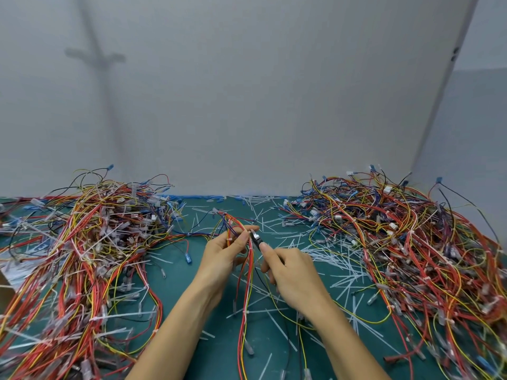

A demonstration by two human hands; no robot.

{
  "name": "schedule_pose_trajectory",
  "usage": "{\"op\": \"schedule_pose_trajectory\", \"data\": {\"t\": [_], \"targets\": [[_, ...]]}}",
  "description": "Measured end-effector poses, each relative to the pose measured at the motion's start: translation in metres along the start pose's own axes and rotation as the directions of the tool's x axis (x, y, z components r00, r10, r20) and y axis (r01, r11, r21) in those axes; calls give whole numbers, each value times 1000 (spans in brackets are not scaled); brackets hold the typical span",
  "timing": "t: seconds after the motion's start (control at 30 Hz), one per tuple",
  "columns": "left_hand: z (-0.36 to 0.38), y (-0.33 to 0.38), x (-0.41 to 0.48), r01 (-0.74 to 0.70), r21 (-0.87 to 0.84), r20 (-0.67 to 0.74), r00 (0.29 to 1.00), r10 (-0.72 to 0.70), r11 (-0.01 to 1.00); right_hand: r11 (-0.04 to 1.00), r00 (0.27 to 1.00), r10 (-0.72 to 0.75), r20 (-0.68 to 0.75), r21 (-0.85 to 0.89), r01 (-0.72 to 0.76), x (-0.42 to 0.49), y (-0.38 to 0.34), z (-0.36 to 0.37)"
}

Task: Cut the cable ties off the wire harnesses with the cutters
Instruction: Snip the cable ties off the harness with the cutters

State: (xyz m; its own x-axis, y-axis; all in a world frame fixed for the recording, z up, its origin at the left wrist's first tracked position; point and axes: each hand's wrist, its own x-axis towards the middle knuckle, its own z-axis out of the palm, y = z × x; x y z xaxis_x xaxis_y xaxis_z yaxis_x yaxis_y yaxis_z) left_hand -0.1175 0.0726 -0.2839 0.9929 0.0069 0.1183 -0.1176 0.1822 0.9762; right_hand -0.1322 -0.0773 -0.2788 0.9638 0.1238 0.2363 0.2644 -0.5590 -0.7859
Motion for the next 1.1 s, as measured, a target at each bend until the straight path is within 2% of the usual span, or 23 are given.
{"op": "schedule_pose_trajectory", "data": {"t": [0.13, 0.23, 0.33, 0.43, 0.57, 0.73, 0.9, 1.03, 1.1], "targets": [[0, 0, 1, 2, -42, -18, 1000, -3, 999, 1000, 997, 10, -77, 19, -9, 1, 0, 1], [0, 2, 3, 13, -141, -38, 999, -19, 990, 990, 988, 81, -133, 122, -64, 4, 1, 0], [-1, 4, 4, 22, -211, 5, 1000, -22, 977, 969, 981, 150, -123, 215, -121, 6, 3, -2], [-2, 4, 3, 46, -230, 40, 998, -38, 972, 960, 979, 176, -105, 236, -148, 6, 7, 0], [0, 2, 3, 60, -168, 9, 998, -60, 984, 945, 978, 180, -103, 294, -143, 7, 7, 4], [-3, 3, 2, 68, -103, 20, 998, -66, 992, 950, 971, 183, -152, 282, -135, 8, 9, 4], [0, 3, 2, 99, -198, 2, 995, -101, 975, 939, 976, 135, -173, 336, -71, 7, 7, 4], [-1, 3, 3, 111, -274, -39, 991, -126, 955, 921, 992, 80, -94, 388, -37, 6, 2, 5], [-3, 3, 4, 98, -311, -57, 991, -121, 945, 940, 997, 58, -53, 339, -37, 6, 0, 6]]}}
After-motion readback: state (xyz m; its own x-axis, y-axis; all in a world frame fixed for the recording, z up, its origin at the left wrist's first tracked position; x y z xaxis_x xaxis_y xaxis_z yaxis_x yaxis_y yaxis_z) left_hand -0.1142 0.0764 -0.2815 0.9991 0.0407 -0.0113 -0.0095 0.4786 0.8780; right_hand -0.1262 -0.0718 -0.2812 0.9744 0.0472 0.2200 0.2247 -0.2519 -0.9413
